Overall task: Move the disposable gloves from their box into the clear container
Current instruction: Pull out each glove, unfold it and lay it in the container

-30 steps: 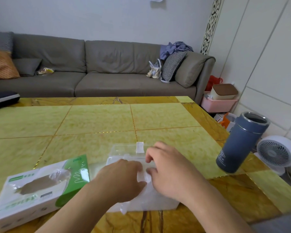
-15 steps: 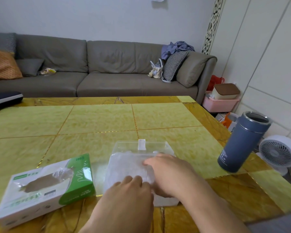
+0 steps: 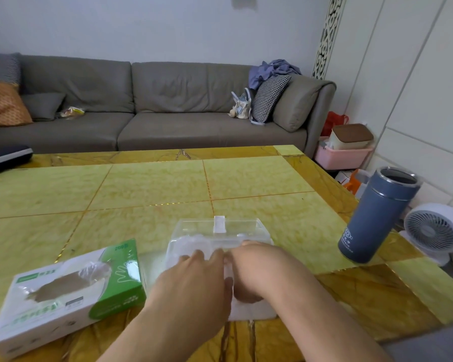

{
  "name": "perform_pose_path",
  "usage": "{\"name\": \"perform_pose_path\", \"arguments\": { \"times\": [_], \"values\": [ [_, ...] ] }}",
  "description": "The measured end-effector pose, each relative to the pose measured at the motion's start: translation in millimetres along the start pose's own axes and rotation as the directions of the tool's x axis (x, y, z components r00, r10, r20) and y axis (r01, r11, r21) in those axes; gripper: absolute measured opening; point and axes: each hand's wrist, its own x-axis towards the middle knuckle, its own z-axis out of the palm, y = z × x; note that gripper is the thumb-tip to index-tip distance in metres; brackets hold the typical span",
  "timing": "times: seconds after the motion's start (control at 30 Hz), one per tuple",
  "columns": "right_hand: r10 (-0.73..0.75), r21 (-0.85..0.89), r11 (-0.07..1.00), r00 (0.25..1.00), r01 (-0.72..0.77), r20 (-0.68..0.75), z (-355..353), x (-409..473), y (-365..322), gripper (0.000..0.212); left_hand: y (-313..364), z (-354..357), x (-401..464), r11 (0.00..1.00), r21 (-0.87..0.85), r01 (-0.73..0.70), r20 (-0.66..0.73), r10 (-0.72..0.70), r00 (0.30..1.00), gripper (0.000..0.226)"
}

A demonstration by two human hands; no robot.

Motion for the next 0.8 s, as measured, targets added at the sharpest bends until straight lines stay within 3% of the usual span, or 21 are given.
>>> {"name": "perform_pose_path", "arguments": {
  "times": [0.17, 0.27, 0.37, 0.6, 0.7, 0.8],
  "values": [
    [-0.003, 0.042, 0.999, 1.0, 0.004, -0.015, 3, -4, 2, 0.054, -7, 9, 16, 0.988, 0.018, 0.151, 0.089, -0.152, 0.984, 0.018],
    [0.017, 0.044, 0.999, 0.999, -0.018, 0.031, 2, -1, 0, 0.051, -9, 10, 24, 0.973, -0.008, 0.229, 0.176, -0.224, 0.959, 0.028],
    [0.018, 0.059, 0.998, 0.999, -0.021, 0.051, 4, 5, 2, 0.047, -14, 12, 37, 0.96, -0.039, 0.276, 0.242, -0.259, 0.935, 0.024],
    [0.043, 0.195, 0.98, 0.999, -0.042, 0.0, 8, 4, 7, 0.054, -13, 12, 50, 0.958, -0.022, 0.284, 0.326, -0.262, 0.908, 0.024],
    [0.083, 0.253, 0.965, 0.995, -0.066, -0.057, 13, 0, 7, 0.054, -14, 7, 39, 0.964, -0.096, 0.25, 0.299, -0.212, 0.93, 0.007],
    [0.125, 0.248, 0.965, 0.978, -0.082, -0.166, 14, -10, 4, 0.048, -20, 7, 22, 0.974, -0.13, 0.184, 0.217, -0.153, 0.964, 0.03]
  ]
}}
